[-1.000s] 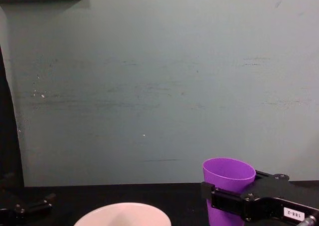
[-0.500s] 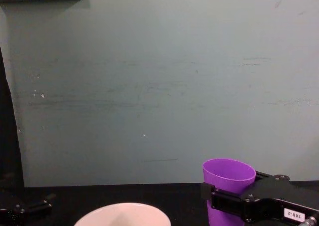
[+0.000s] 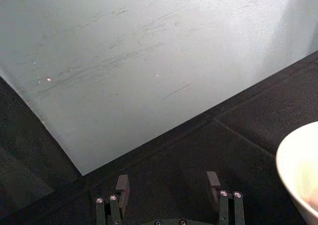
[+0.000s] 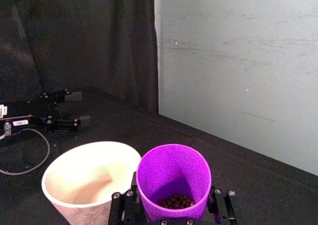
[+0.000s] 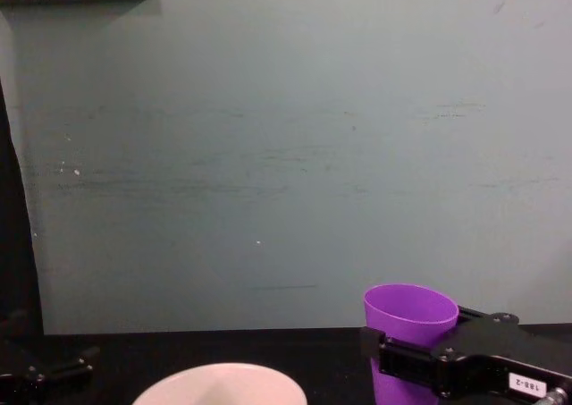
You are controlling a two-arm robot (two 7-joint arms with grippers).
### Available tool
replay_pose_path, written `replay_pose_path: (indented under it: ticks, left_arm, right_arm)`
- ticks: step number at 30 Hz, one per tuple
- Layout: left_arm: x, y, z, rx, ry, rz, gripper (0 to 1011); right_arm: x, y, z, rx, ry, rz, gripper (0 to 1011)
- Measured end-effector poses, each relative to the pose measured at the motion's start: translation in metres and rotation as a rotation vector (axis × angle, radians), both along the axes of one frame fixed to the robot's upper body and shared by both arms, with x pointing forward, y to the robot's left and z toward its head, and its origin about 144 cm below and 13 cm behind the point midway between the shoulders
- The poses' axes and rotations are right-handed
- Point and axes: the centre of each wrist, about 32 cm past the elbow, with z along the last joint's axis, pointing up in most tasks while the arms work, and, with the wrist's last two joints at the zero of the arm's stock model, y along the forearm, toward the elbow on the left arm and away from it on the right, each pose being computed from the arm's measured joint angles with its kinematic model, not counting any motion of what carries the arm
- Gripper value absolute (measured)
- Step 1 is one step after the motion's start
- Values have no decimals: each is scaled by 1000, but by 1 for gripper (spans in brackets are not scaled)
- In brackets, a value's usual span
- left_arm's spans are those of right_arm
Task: Pick up the cup and pour the mung beans from the cup into the bowl.
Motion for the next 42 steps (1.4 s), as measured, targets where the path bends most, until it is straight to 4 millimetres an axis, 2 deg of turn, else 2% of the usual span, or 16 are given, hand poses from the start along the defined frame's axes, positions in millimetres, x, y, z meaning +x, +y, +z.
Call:
replay_pose_path:
  ticks: [42]
  left_arm:
    - [0,0,0,0,0,0,1011]
  right_arm:
    - [0,0,0,0,0,0,726]
